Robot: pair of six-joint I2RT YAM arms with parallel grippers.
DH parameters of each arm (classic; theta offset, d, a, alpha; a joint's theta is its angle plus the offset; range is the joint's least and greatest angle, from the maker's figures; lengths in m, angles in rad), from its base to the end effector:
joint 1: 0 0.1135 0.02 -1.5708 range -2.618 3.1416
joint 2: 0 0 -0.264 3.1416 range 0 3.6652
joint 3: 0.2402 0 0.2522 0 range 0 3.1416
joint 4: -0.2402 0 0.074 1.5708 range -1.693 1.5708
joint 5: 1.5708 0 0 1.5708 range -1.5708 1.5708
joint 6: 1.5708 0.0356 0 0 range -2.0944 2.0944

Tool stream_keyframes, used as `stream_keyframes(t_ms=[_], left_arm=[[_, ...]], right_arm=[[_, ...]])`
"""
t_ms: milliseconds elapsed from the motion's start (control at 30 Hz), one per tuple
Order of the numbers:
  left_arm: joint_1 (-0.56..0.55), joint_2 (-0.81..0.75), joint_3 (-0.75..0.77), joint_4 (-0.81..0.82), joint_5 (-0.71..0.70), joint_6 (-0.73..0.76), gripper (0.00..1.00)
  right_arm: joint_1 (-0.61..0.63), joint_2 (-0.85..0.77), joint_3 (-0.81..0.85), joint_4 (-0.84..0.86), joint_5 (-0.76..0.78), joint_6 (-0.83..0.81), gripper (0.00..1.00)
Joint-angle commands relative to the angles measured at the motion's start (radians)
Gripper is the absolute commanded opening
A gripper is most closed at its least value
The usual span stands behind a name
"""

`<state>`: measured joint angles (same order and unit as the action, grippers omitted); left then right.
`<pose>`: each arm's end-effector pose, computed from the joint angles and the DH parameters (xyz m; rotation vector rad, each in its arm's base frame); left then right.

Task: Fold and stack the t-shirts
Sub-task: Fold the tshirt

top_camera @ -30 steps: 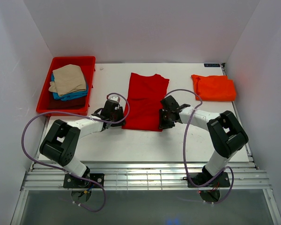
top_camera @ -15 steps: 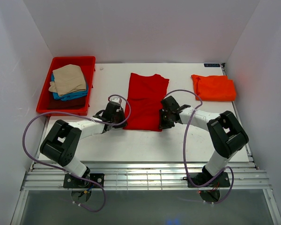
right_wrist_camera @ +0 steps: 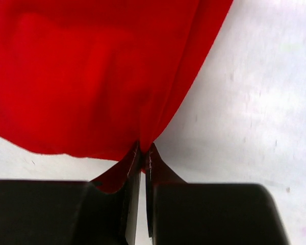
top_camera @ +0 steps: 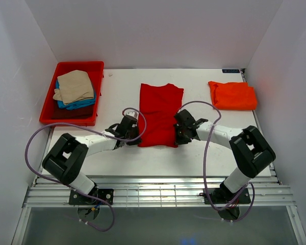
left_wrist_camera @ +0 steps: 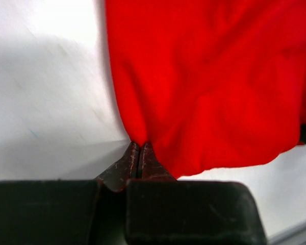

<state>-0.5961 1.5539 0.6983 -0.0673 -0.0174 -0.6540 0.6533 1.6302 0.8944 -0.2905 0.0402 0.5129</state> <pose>0.2384 -0.1610 0.1445 -0.0817 2.5626 -0.4857 0.2504 0.1899 0.1634 -0.1705 2.6368 0.3618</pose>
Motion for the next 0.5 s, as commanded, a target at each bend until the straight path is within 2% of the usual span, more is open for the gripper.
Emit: stream_keyframes(t_ms=[0, 133, 267, 467], left_arm=[[-0.119, -0.032, -0.045, -0.314, 0.033, -0.05, 0.0], [-0.214, -0.115, -0.054, -0.402, 0.033, -0.119, 0.0], [-0.249, -0.199, -0.059, -0.491, 0.033, -0.163, 0.0], [-0.261, -0.301, 0.031, -0.615, 0.025, -0.191, 0.0]], right_arm=[[0.072, -0.087, -0.083, -0.205, 0.062, -0.004, 0.08], [0.118, -0.229, -0.153, -0.297, 0.058, 0.045, 0.08], [0.181, -0.391, -0.181, -0.407, 0.055, 0.111, 0.08], [0.215, -0.483, -0.089, -0.535, 0.098, 0.157, 0.08]])
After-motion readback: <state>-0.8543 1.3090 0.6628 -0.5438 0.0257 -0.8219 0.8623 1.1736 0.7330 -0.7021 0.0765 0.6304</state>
